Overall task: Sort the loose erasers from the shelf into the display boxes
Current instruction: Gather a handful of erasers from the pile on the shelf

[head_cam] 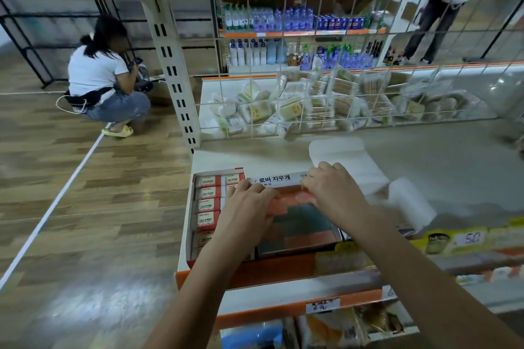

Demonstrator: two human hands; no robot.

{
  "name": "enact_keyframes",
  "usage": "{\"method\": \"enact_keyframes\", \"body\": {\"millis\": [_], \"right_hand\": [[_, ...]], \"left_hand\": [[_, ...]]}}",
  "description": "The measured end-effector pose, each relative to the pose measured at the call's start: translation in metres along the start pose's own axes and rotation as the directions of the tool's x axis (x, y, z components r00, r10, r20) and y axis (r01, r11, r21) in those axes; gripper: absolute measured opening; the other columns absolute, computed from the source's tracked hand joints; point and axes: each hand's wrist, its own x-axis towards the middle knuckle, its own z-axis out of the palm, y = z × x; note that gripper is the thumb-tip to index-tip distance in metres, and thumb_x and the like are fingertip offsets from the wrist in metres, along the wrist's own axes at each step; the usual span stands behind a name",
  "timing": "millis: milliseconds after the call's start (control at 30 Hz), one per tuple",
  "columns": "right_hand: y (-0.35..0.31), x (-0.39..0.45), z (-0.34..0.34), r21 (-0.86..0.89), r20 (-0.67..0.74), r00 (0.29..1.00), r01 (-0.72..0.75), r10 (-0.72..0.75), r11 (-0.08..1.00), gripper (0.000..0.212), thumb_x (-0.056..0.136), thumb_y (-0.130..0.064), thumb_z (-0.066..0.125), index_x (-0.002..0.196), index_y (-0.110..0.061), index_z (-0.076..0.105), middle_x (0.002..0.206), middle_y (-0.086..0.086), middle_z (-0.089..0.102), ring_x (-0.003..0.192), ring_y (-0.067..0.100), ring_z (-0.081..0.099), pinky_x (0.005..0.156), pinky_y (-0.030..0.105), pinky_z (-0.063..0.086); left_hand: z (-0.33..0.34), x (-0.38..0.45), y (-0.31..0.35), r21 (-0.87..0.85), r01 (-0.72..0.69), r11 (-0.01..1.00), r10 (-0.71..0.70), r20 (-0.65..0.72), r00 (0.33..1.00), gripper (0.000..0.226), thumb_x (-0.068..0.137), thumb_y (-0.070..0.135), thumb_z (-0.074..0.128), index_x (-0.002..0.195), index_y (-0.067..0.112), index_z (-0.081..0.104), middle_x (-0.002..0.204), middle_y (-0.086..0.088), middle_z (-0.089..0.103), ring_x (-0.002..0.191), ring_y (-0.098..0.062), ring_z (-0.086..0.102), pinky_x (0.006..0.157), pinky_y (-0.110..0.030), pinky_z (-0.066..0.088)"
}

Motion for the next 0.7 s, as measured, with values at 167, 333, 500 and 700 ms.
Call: {"method": "enact_keyframes", "body": {"millis": [167, 333, 500, 700], "right_hand": [[-0.006, 0.003, 0.002, -0.047, 0.03, 1.0, -0.006, 0.007, 0.999, 0.016, 0.086, -0.006, 0.055, 0.09, -0.02, 0.063, 0.09, -0.003, 0.061, 0.091, 0.02, 0.051, 0.075, 0.03, 0.031], [0.002, 0.003, 0.004, 0.098, 0.001, 1.0, -0.028, 0.029, 0.995, 0.019, 0.09, -0.019, 0.055, 0.097, -0.027, 0.07, 0.093, -0.004, 0.063, 0.091, 0.02, 0.05, 0.073, 0.028, 0.028], [0.021, -0.02, -0.005, 0.445, -0.107, 0.971, -0.145, 0.213, 0.883, 0.019, 0.089, -0.027, 0.058, 0.105, -0.024, 0.067, 0.102, -0.006, 0.065, 0.098, 0.014, 0.051, 0.077, 0.022, 0.032], [0.027, -0.052, -0.003, 0.599, 0.128, 0.912, -0.384, 0.389, 0.703, 0.036, 0.09, -0.042, 0.054, 0.121, -0.024, 0.055, 0.1, -0.01, 0.058, 0.089, 0.006, 0.054, 0.071, 0.021, 0.039]], "left_hand": [[0.003, 0.001, 0.001, -0.001, -0.013, 1.0, 0.013, -0.016, 1.0, 0.039, 0.092, 0.036, 0.053, 0.131, 0.035, 0.048, 0.132, 0.007, 0.052, 0.125, -0.019, 0.035, 0.102, -0.035, 0.025], [0.001, 0.012, 0.006, 0.013, -0.043, 0.999, 0.043, -0.033, 0.999, 0.036, 0.092, 0.037, 0.051, 0.129, 0.035, 0.05, 0.125, 0.004, 0.056, 0.117, -0.019, 0.041, 0.097, -0.035, 0.03], [0.001, 0.032, 0.019, 0.055, -0.086, 0.995, 0.091, -0.091, 0.992, 0.035, 0.091, 0.033, 0.053, 0.126, 0.032, 0.053, 0.121, 0.003, 0.058, 0.114, -0.021, 0.046, 0.094, -0.035, 0.033], [0.014, 0.046, 0.034, 0.097, -0.117, 0.988, 0.125, -0.084, 0.989, 0.032, 0.091, 0.031, 0.055, 0.122, 0.024, 0.052, 0.119, 0.0, 0.058, 0.113, -0.023, 0.047, 0.093, -0.034, 0.034]]}}
